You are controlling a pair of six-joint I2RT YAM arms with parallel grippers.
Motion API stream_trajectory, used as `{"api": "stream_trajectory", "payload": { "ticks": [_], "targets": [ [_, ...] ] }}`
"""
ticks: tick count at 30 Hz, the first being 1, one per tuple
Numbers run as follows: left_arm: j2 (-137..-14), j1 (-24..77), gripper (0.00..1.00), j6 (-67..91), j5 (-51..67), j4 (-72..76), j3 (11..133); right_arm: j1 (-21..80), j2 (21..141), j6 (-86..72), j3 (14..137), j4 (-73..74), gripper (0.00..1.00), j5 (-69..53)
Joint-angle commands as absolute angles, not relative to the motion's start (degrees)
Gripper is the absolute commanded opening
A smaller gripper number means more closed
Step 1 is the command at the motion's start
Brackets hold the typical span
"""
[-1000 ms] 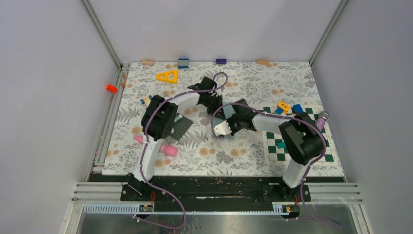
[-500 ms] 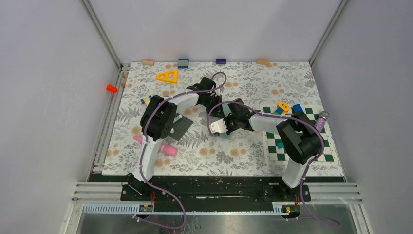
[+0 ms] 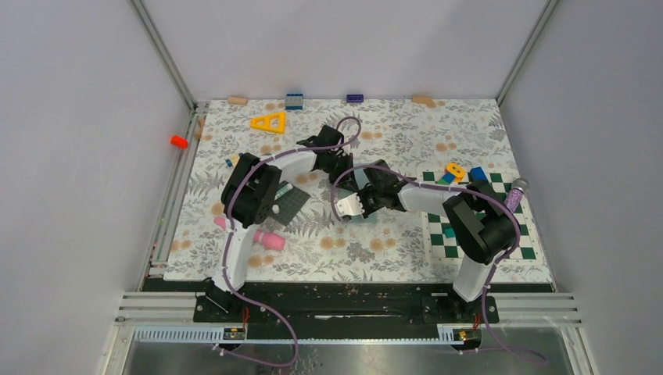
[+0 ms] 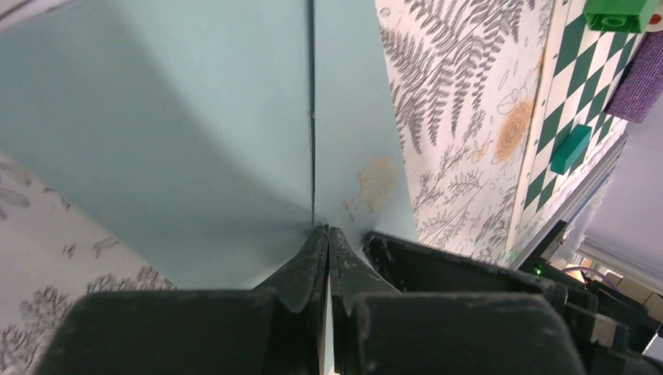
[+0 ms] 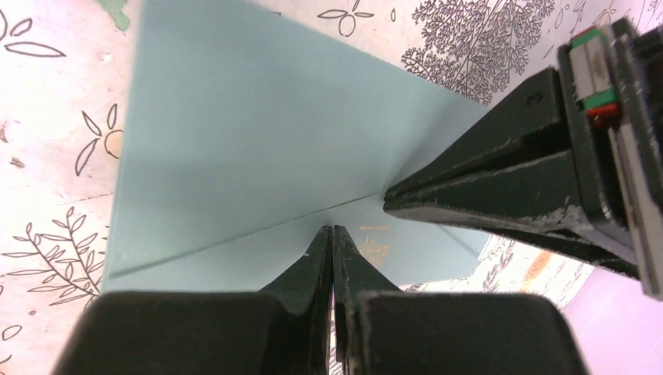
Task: Place the letter into the envelope and seal it
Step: Seal the envelope flap on the envelope.
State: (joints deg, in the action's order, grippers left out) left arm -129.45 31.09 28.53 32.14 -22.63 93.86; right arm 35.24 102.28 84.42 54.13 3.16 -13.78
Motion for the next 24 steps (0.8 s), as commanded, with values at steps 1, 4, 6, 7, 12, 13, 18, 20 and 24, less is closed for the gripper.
{"api": "stream_trajectory", "payload": {
  "ticks": [1, 4, 6, 7, 12, 13, 18, 20, 24],
  "targets": [
    [-125.34, 29.9, 0.0, 27.95, 28.19, -23.82, 90.59, 34.26, 101.8, 86.17, 53.96, 6.58, 0.0, -12.15],
    [-124.46, 29.96, 0.0, 28.76, 29.33, -22.49, 88.44, 32.92, 101.74, 86.69, 54.87, 8.32, 0.0, -13.4],
    [-124.77, 30.06, 0.0, 28.84, 29.77, -22.16, 88.86, 32.86, 101.61, 87.42, 54.93, 9.12, 0.0, -14.24],
    [-125.1, 30.14, 0.0, 28.83, 29.73, -22.15, 89.39, 32.91, 101.6, 87.66, 54.9, 9.37, 0.0, -15.14],
    [-126.14, 30.06, 0.0, 29.25, 30.7, -22.37, 91.66, 33.62, 102.82, 87.03, 55.69, 9.48, 0.0, -15.06],
    [-126.06, 29.99, 0.0, 29.39, 31.39, -22.11, 91.82, 33.66, 103.06, 86.94, 55.77, 9.45, 0.0, -14.96],
    [-124.95, 28.93, 0.0, 32.09, 36.77, -17.5, 91.45, 33.64, 102.98, 86.92, 55.73, 9.49, 0.0, -14.85],
    [-125.23, 28.99, 0.0, 32.77, 38.78, -16.36, 91.8, 33.63, 102.81, 86.86, 55.73, 9.49, 0.0, -14.94],
    [-125.78, 29.5, 0.0, 33.6, 40.62, -14.9, 91.89, 33.58, 102.53, 86.4, 56.31, 9.47, 0.0, -14.77]
  ]
}}
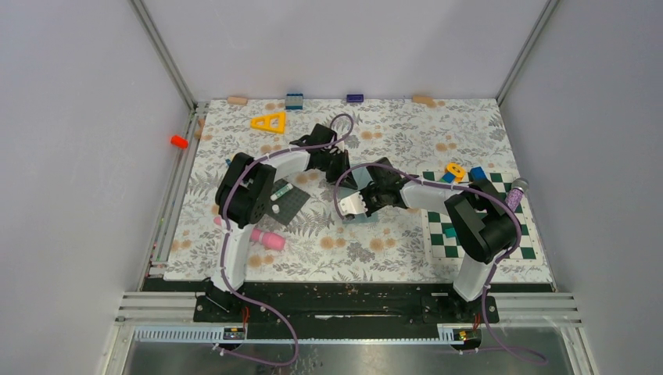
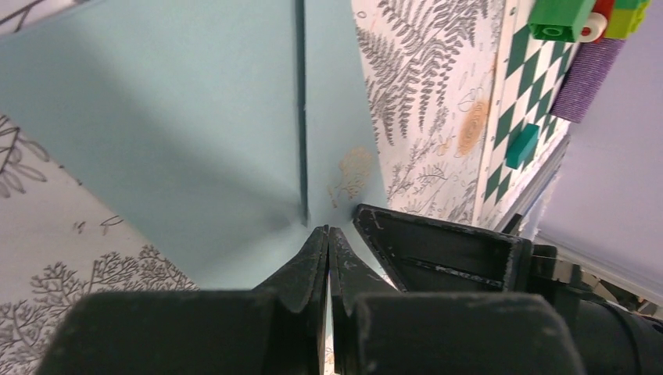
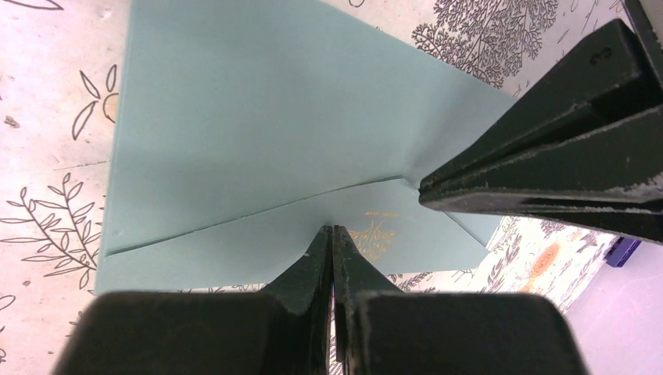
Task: Place the letter into the envelope and seal it
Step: Seal the envelope flap on the envelope.
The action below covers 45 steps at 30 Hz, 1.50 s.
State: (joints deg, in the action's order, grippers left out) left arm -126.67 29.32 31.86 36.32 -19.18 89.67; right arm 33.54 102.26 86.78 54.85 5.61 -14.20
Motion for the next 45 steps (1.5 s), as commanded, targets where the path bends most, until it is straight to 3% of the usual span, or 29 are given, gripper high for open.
{"api": "stream_trajectory", "payload": {
  "ticks": [1, 16, 45],
  "targets": [
    [-125.92, 29.67, 0.0, 33.65, 40.85, -14.64, 91.88, 33.71, 102.42, 86.28, 56.5, 9.45, 0.0, -14.68],
    [-129.37, 31.63, 0.0, 29.86, 31.23, -22.19, 93.79, 34.57, 101.41, 82.85, 59.51, 9.49, 0.0, -14.12],
    [-129.98, 29.95, 0.0, 30.74, 34.95, -20.94, 94.91, 37.22, 106.57, 84.71, 58.94, 8.84, 0.0, -11.06]
  ]
}}
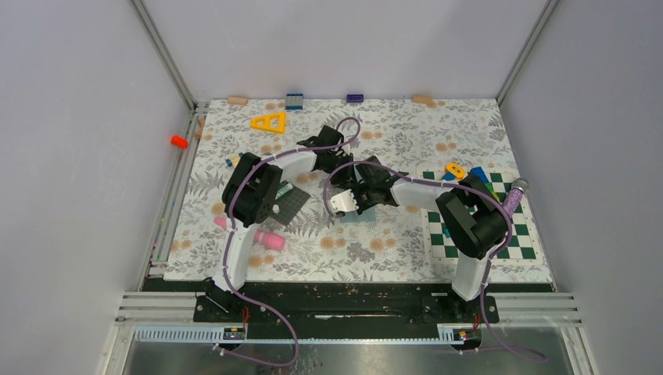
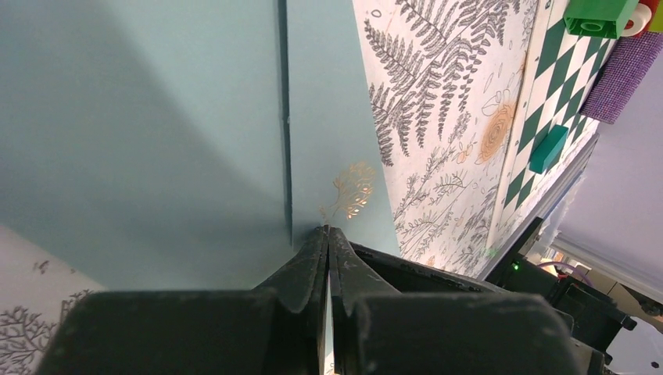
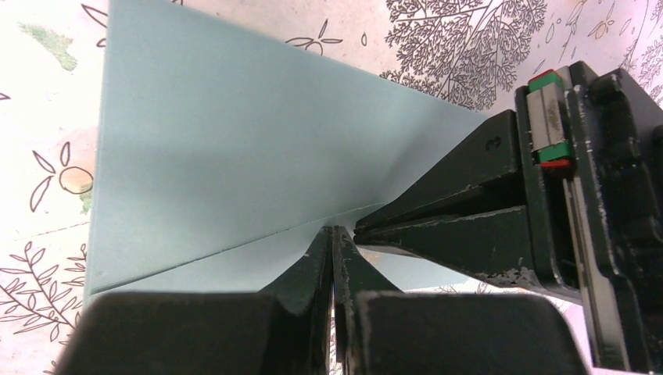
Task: Place the letter into the envelope and seal it
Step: Seal the envelope flap on the envelope.
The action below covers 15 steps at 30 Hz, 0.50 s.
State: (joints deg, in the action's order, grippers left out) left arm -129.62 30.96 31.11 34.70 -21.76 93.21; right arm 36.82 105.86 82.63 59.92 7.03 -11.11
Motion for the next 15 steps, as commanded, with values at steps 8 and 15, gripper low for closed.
{"api": "stream_trajectory", "payload": {
  "ticks": [8, 15],
  "targets": [
    [-132.62, 28.94, 0.0, 29.58, 32.64, -24.41, 100.61, 37.18, 106.4, 86.02, 58.89, 11.15, 0.0, -11.95],
    [-135.33, 28.78, 0.01, 28.88, 32.1, -27.57, 105.91, 37.25, 107.04, 86.05, 59.48, 11.66, 0.0, -11.88]
  ]
}}
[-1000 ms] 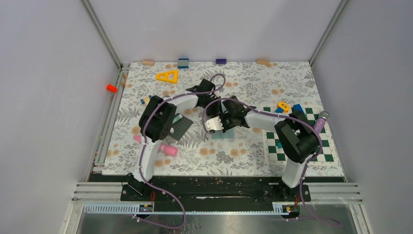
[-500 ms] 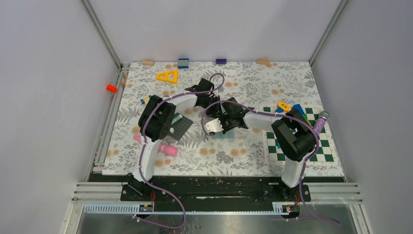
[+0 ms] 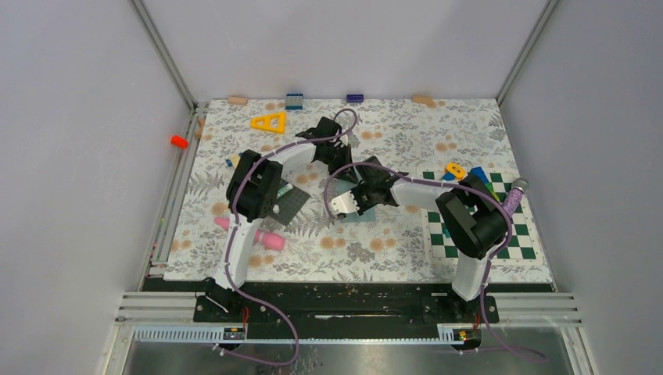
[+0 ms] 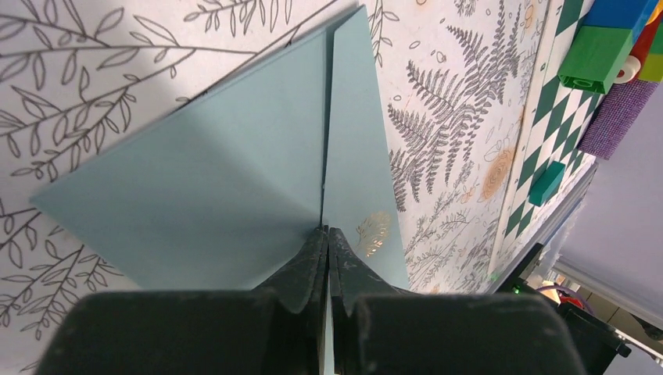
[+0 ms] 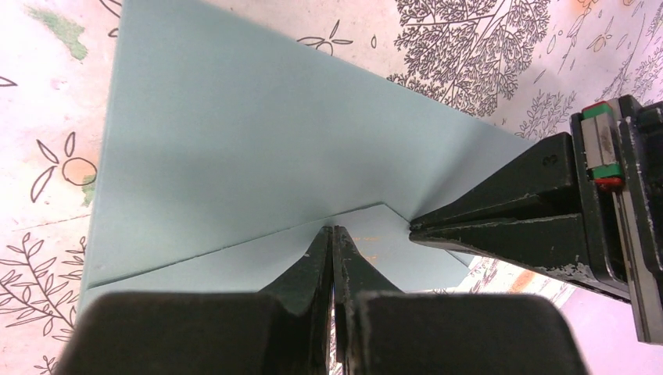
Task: Place the letter into the envelope and seal it
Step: Seal the envelope flap on the envelope.
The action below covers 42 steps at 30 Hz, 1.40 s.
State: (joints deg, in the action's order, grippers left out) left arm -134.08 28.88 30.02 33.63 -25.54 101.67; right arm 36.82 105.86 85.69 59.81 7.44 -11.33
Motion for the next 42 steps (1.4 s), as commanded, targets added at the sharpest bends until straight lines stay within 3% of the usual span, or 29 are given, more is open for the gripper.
{"api": "stream_trajectory", "payload": {
  "ticks": [1, 12, 29, 42],
  "targets": [
    [-135.89, 28.82, 0.01, 28.67, 32.16, -28.36, 107.06, 37.19, 107.05, 86.05, 59.43, 11.71, 0.0, -11.94],
    [-139.05, 29.7, 0.0, 28.32, 30.87, -31.06, 113.47, 37.26, 106.79, 86.05, 59.34, 11.7, 0.0, -11.93],
    [-132.67, 30.32, 0.0, 22.23, 27.58, -34.66, 100.73, 37.23, 106.38, 86.04, 58.89, 11.77, 0.0, -12.11],
    [-136.01, 30.78, 0.0, 23.85, 28.44, -35.95, 108.38, 37.16, 106.35, 86.18, 58.71, 11.75, 0.0, -12.17]
  ]
}}
